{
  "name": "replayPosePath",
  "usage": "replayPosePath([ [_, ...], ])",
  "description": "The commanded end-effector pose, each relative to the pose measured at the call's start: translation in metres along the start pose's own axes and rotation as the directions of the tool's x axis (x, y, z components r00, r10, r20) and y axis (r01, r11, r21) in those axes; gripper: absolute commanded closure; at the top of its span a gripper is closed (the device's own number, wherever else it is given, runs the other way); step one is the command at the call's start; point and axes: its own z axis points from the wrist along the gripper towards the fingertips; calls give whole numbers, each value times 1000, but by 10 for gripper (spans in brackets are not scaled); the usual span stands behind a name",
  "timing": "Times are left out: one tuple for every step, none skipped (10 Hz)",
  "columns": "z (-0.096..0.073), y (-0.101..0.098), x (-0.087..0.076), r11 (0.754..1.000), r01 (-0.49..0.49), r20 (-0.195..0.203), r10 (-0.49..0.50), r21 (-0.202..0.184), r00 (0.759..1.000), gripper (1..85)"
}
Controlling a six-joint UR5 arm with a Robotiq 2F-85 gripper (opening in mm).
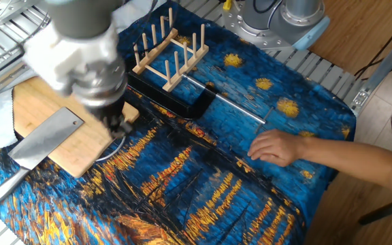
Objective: Put the knife on the knife rack
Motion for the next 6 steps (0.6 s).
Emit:
replayPosePath([
  [13,7,-20,1000,18,-16,-18,4,1000,773],
  [13,17,-8,995,90,-56,-91,-36,994,773],
  [13,20,-5,996,81,-68,-84,-49,994,770],
  [13,17,-5,996,76,-69,-78,-37,995,713],
  [13,16,-7,998,57,-63,-59,-33,996,703],
  [13,17,-11,998,42,-47,-44,-37,998,697],
])
